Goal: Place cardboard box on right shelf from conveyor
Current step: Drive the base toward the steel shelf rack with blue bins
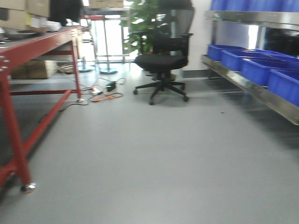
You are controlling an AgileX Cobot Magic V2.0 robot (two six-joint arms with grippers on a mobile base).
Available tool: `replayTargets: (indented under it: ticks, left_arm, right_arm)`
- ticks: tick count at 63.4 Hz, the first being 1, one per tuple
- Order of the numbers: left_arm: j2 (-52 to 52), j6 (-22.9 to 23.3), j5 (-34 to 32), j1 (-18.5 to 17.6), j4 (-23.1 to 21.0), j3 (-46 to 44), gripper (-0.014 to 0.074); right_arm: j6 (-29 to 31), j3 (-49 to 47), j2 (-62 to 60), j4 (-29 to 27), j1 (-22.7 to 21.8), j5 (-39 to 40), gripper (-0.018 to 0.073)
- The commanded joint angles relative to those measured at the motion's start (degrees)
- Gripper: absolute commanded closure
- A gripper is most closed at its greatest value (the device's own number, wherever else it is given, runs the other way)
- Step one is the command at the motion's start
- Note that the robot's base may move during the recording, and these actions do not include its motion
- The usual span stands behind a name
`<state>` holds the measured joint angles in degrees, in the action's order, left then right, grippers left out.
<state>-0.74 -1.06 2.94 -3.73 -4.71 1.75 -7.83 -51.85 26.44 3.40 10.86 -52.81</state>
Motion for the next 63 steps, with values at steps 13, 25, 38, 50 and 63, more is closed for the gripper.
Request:
replayTargets:
  ticks: [13, 25, 38, 50, 63]
  left_arm:
    - [-0.69, 0.4, -5.19, -0.32, -0.5, -0.19, 0.0715]
    - [-0.69, 0.4, -5.19, -0.32, -0.5, -0.19, 0.0715]
    - [-0.69, 0.4, -5.19, -0.32, -0.5, -0.19, 0.0715]
    - [-0.69, 0.4, -5.19, -0.32, -0.5, -0.19, 0.0715]
    - [-0.69, 0.4, -5.19, -0.32, -0.5, -0.19, 0.0715]
  right_arm:
    - [0.42, -1.52, 0.38, 0.76, -0.38, 5.22, 0.0364]
    - [0.42, -1.52, 0.33, 0.76, -0.38, 5.22, 0.0364]
    - [0.42, -1.52, 0.33, 0.76, -0.38, 5.22, 0.0364]
    - [0.42, -1.52, 0.33, 0.76, -0.38, 5.22, 0.0364]
    - [0.42, -1.52, 0.33, 0.76, -0.38, 5.22, 0.0364]
